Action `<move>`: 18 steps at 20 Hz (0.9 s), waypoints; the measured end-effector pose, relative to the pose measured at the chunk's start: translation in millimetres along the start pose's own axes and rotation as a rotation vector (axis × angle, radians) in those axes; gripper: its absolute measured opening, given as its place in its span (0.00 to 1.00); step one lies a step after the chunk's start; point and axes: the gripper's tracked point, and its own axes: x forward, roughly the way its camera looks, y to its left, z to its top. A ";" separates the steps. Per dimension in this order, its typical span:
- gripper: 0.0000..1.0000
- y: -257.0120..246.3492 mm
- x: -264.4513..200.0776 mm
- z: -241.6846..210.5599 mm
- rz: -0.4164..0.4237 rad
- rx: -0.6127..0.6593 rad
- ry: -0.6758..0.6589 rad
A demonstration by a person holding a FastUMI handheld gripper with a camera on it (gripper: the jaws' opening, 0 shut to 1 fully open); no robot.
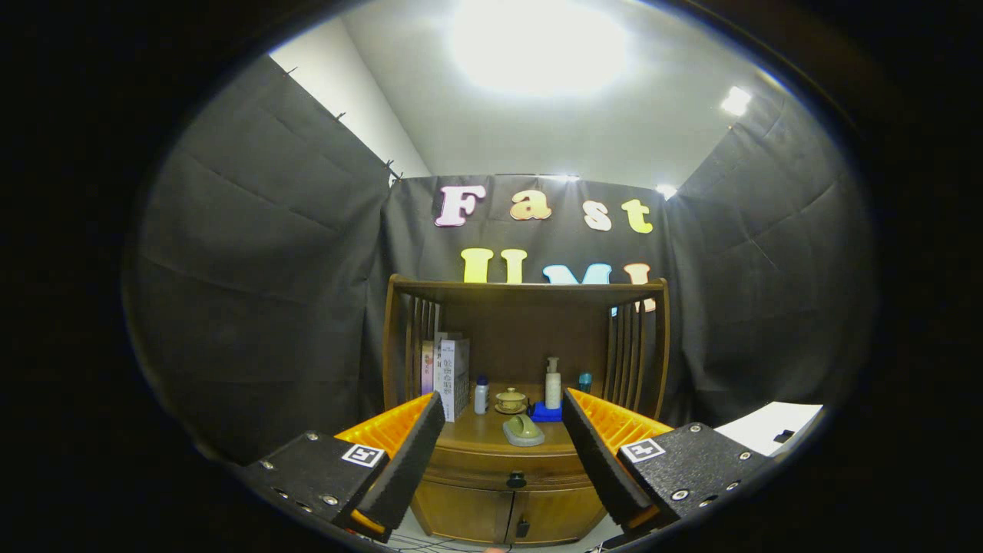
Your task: Pull open the drawer, take out the items inside it, and place them on the countertop above the cabinet.
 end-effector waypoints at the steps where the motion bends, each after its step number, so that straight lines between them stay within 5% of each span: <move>1: 0.96 -1.4 2.4 -4.3 -0.002 -0.009 0.017; 18: 0.96 -16.3 12.2 -19.7 -0.011 0.018 0.061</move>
